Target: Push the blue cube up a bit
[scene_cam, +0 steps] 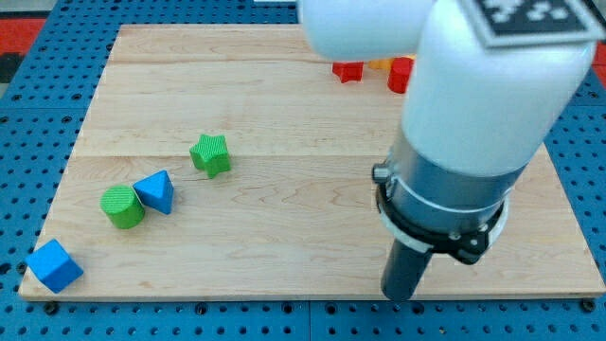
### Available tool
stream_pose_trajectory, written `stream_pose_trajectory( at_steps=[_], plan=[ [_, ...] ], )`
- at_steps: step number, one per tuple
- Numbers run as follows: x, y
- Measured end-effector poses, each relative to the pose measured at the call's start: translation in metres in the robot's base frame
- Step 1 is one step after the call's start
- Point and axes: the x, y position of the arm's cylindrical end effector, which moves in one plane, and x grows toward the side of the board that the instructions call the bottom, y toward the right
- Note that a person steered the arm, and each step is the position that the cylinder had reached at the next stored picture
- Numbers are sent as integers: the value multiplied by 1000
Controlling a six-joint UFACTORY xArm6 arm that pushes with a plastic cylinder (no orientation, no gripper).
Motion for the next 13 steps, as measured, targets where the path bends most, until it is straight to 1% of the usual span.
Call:
stream_pose_trajectory(
  at_steps=[1, 2, 3, 6, 8, 10, 11, 13],
  plan=[
    [0, 0],
    [1, -58],
    [1, -182],
    [0, -336],
    [0, -332],
    [-1, -359],
    [-1, -362],
    [-15, -362]
  ],
)
